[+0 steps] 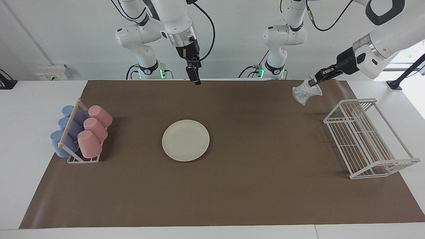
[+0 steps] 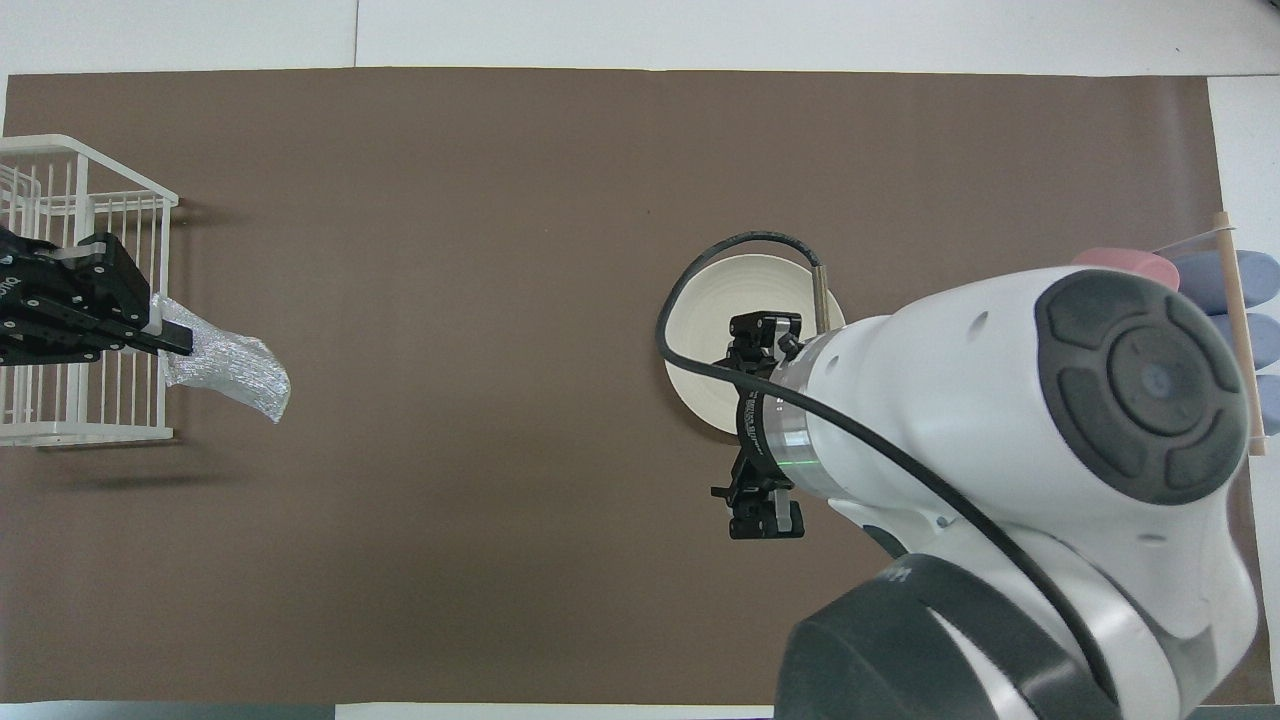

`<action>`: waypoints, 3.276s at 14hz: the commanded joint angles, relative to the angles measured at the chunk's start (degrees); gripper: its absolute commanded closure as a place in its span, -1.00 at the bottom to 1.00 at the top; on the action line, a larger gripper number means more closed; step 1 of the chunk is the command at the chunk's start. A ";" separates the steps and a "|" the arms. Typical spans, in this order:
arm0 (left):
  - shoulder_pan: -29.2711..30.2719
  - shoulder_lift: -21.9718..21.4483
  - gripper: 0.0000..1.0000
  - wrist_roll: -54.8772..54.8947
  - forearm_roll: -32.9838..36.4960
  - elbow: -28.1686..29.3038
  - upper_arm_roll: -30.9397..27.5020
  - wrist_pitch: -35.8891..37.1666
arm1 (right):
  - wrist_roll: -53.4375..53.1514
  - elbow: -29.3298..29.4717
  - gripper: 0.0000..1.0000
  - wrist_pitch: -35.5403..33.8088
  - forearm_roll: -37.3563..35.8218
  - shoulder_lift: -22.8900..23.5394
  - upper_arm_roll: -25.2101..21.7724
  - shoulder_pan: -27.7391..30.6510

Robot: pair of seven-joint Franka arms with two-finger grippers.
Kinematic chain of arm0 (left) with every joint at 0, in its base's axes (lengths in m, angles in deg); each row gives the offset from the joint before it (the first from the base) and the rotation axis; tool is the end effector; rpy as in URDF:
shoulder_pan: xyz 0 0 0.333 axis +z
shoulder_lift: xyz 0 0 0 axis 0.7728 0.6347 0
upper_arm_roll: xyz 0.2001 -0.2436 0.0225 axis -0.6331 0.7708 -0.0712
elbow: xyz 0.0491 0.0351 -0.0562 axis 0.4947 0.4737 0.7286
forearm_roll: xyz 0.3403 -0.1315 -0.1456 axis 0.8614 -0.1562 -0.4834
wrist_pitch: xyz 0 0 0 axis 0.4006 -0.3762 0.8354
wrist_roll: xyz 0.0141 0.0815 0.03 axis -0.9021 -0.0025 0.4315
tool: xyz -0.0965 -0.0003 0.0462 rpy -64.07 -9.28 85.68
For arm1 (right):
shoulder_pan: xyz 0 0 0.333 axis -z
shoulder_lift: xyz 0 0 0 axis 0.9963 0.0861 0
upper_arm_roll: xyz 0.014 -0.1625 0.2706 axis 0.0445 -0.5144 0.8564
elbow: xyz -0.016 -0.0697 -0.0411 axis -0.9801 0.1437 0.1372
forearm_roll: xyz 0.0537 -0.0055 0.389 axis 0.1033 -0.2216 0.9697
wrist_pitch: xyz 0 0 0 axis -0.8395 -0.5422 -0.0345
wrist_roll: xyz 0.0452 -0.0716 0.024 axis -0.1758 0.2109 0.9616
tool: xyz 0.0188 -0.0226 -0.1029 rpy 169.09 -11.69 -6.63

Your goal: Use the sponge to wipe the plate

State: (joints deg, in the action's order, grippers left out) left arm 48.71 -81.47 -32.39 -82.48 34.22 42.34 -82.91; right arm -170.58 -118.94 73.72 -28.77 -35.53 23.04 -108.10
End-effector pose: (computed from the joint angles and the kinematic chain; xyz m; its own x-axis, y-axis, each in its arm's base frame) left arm 0.5464 -0.0430 0.6184 0.8910 0.2009 -0.4071 0.3713 -0.8385 0.3988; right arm 0.4617 0.2994 0.6025 -0.0441 -0.9663 -0.2535 -0.9990 0.0433 0.0087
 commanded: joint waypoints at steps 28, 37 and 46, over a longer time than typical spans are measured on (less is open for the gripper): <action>-2.32 -12.53 1.00 52.07 -38.44 47.11 0.72 -5.70 | -11.79 -9.91 -1.00 30.20 10.50 4.52 5.99 -9.21; -1.97 -12.44 1.00 51.98 -38.26 47.03 0.55 -5.52 | -9.60 -9.91 1.00 30.31 9.71 4.62 5.99 -11.06; -1.18 -12.62 -1.00 49.61 -32.55 44.13 0.46 -5.34 | 3.43 -12.89 1.00 28.29 2.43 4.44 5.82 -7.40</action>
State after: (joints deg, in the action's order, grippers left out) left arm 47.19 -94.81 18.38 -116.85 80.22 43.16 -89.43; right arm -175.81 -129.27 102.35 -23.97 -30.86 28.75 -118.77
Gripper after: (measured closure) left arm 0.229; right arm 0.916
